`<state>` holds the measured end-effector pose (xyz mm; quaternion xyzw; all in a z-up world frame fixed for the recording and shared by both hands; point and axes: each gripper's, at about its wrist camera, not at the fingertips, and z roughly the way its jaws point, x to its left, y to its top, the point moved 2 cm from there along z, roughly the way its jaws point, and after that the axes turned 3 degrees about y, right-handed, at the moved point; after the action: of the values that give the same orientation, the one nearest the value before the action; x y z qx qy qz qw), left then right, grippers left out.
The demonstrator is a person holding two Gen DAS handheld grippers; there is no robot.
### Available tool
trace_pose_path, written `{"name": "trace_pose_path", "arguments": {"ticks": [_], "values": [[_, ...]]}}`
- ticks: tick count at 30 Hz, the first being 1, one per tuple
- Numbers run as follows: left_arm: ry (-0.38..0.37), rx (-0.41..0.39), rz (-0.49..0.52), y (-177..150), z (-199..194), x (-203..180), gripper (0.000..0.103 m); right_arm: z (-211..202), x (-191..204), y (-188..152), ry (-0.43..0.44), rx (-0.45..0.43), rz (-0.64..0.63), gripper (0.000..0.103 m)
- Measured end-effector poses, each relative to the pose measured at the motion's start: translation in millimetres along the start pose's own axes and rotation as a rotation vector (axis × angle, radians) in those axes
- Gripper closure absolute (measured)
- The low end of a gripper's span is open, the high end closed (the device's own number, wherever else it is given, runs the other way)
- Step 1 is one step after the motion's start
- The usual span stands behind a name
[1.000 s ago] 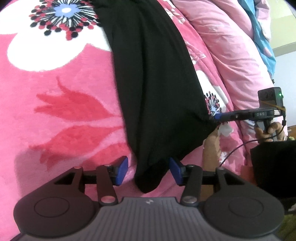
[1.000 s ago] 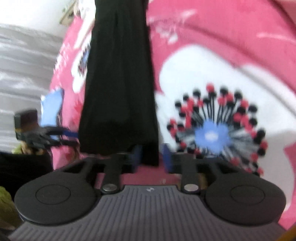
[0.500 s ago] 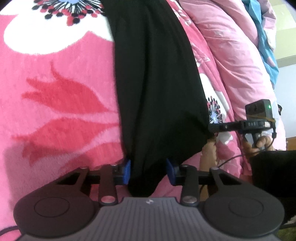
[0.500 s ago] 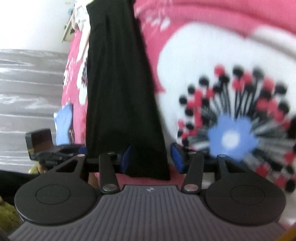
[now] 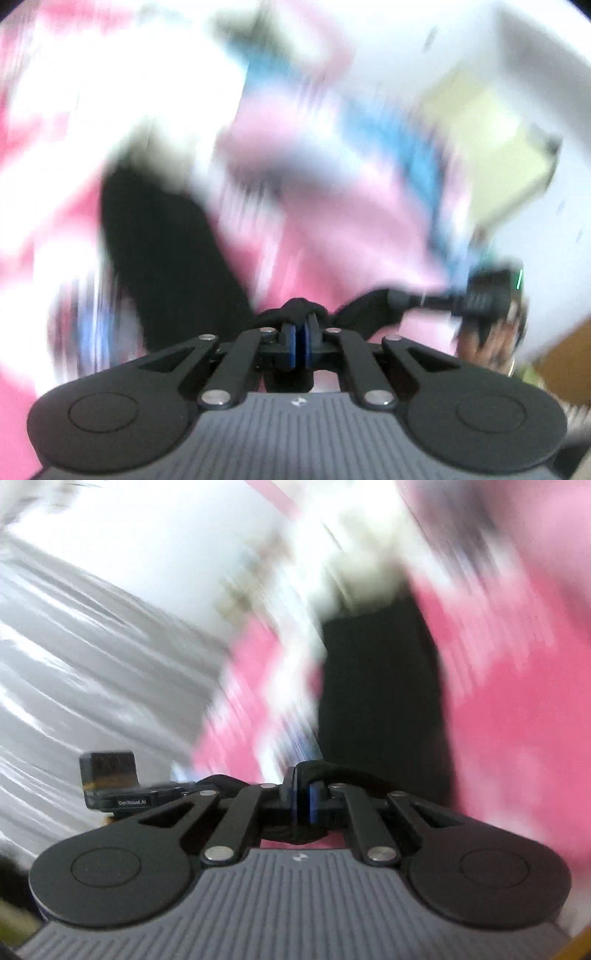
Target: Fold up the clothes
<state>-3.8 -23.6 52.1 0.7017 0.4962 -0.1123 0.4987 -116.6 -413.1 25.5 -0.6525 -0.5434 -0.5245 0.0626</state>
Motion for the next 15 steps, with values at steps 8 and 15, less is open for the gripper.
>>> {"name": "trace_pose_path", "arguments": {"ticks": [8, 15], "values": [[-0.128, -0.378, 0.206, 107.4, -129.1, -119.0, 0.098, -84.5, 180.3, 126.8, 0.155, -0.328, -0.404, 0.099], [-0.047, -0.103, 0.257, 0.7, -129.4, -111.8, 0.098, -92.0, 161.7, 35.1, 0.133, -0.174, -0.362, 0.099]]}}
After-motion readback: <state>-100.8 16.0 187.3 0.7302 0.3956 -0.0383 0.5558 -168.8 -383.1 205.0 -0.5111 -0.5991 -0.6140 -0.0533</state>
